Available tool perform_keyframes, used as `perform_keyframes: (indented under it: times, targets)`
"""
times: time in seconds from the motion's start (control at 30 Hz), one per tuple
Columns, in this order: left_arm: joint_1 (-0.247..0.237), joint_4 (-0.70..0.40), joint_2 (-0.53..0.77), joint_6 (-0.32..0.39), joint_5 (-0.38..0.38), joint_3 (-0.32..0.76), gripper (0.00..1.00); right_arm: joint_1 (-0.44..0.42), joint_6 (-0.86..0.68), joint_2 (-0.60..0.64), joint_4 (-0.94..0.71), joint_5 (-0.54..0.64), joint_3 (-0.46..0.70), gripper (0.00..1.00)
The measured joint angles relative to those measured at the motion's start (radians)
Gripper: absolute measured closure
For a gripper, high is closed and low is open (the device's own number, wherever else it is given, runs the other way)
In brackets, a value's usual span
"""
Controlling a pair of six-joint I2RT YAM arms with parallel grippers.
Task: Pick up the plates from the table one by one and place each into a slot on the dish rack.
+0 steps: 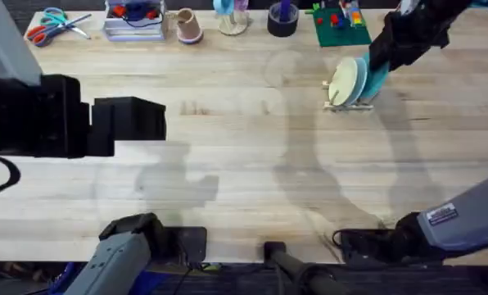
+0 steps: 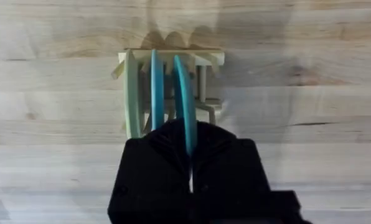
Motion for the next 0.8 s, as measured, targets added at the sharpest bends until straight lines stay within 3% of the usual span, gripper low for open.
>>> perform_keyframes:
  times: [0.5,0.8]
  targets:
    - [0.0,0.0,0.0,0.0,0.0,0.0,0.007,0.005,0.0,0.033,0.001,-0.004,0.0,0.972]
    - [0.0,0.0,0.0,0.0,0.0,0.0,0.007,0.005,0.003,0.033,0.001,-0.004,0.0,0.672]
